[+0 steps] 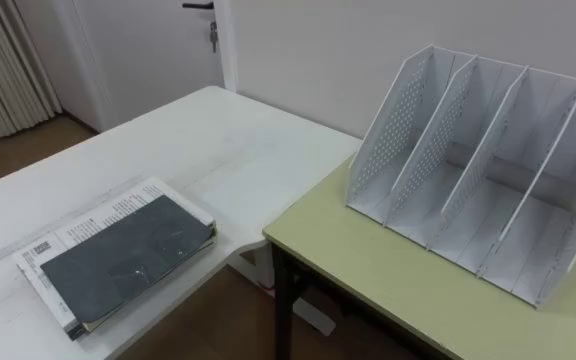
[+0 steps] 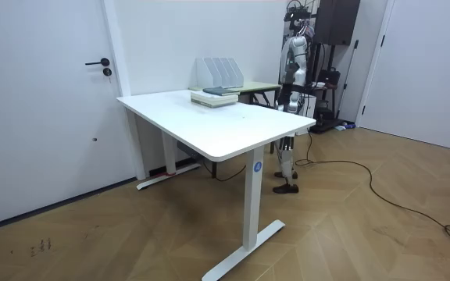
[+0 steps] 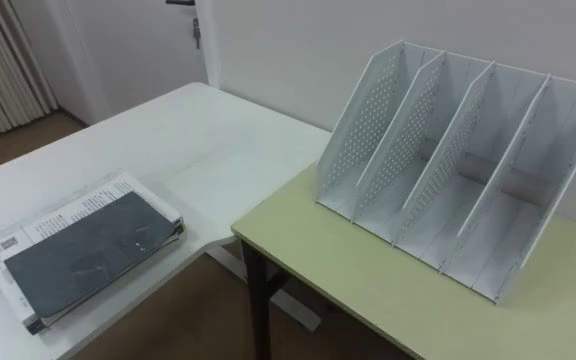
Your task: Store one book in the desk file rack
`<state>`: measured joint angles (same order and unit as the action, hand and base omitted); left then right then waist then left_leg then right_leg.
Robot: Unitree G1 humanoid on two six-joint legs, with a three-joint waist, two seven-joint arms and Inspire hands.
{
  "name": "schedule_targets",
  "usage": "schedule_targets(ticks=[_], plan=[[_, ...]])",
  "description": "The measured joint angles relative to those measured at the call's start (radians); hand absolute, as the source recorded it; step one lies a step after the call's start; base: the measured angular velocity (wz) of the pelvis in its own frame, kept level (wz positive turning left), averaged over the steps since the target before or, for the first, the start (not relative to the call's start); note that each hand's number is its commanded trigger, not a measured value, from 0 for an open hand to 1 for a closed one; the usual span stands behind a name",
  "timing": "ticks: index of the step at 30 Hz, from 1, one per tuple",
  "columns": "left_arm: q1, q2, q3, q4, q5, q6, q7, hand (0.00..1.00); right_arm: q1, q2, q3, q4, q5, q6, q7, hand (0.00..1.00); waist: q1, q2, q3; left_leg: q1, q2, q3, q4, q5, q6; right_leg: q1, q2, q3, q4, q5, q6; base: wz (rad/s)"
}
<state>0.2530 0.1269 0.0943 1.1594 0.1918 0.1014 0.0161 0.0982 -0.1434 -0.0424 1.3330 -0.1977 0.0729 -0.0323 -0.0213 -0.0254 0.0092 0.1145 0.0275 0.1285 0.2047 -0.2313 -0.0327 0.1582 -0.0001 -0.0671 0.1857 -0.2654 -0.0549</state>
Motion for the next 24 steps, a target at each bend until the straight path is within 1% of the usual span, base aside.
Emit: schedule_targets(ticks=[3,5,17,20,23,24], plan=[[-0.002,0.000,0.000,0.000,0.003,0.000,0.000,0.00,0.001,0.000,0.000,0.000,-0.001,-0.008,0.000,0.00,-0.001,0.000,0.0001,-0.001,0.000,-0.004,0.000,0.000,0.000,0.000,0.001,-0.003,0.000,0.000,0.000,0.00],[-0.004,0.000,0.000,0.000,0.017,-0.001,0.000,0.00,0.001,0.000,0.000,0.000,-0.002,-0.009,0.000,0.00,-0.001,0.000,0.0002,-0.001,0.000,-0.004,0.000,0.000,0.000,0.000,0.000,-0.004,0.000,0.000,0.000,0.00],[-0.013,0.000,0.002,-0.002,0.019,-0.002,0.000,0.00,0.001,-0.001,-0.001,0.003,-0.002,-0.010,0.000,0.00,0.000,0.004,0.0003,0.000,0.000,-0.003,0.000,0.000,0.000,0.000,-0.003,-0.004,-0.002,0.000,0.000,0.00],[-0.016,0.002,0.005,-0.018,0.020,-0.006,0.003,0.00,0.000,-0.005,-0.001,0.004,-0.001,-0.017,0.000,0.00,0.000,0.008,0.0000,0.000,-0.001,-0.003,0.000,0.000,0.000,0.000,-0.003,-0.006,-0.003,0.000,0.000,0.01],[-0.017,0.009,0.027,-0.086,0.044,-0.014,0.007,0.00,-0.001,-0.007,0.000,0.004,0.005,-0.033,-0.002,0.00,0.002,0.010,-0.0006,-0.003,-0.002,-0.008,0.001,0.000,0.000,-0.001,-0.003,-0.008,-0.005,0.000,0.000,0.05],[-0.027,0.016,0.028,-0.126,0.047,-0.025,0.008,0.00,-0.002,-0.008,0.000,0.004,0.006,-0.042,-0.006,0.00,0.002,0.012,-0.0022,-0.006,-0.002,-0.012,0.002,0.000,0.000,-0.001,-0.003,-0.009,-0.007,0.000,0.001,0.09]])
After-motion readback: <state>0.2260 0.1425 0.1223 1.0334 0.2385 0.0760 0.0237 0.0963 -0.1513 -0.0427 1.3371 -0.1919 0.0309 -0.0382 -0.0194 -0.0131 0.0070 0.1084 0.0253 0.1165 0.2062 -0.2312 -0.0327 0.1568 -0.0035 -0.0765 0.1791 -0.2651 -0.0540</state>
